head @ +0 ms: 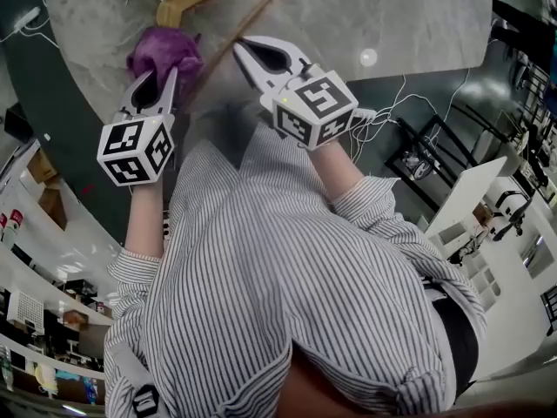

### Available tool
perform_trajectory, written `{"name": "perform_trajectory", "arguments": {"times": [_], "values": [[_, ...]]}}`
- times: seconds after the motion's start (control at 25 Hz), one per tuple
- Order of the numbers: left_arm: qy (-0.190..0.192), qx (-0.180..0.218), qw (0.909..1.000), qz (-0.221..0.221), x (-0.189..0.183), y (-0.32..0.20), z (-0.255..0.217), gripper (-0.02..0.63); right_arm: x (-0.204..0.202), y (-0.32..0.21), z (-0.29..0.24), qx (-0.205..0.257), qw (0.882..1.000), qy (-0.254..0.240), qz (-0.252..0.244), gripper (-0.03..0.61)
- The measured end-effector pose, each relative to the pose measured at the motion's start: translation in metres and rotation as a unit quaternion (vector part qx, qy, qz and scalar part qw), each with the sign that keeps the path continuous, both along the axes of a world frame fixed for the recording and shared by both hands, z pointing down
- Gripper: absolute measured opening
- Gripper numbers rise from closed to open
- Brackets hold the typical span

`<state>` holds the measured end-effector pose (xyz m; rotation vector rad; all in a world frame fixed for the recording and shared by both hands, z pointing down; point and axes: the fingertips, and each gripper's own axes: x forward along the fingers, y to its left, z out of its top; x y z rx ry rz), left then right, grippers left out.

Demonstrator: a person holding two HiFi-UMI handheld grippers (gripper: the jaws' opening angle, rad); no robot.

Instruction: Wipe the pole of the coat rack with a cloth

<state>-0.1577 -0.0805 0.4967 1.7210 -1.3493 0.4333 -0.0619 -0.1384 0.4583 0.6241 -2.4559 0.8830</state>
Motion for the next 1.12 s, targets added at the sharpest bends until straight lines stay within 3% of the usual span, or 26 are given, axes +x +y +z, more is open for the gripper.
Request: {"name": "perform_trajectory", "arguments": {"times": [1.12], "values": [[-0.023, 0.026, 0.9993, 0.015, -0.005, -0.076, -0.008, 0.08, 0.019, -0.04, -0.006, 0.01, 0.999, -0.004, 0.036, 0.014]]}}
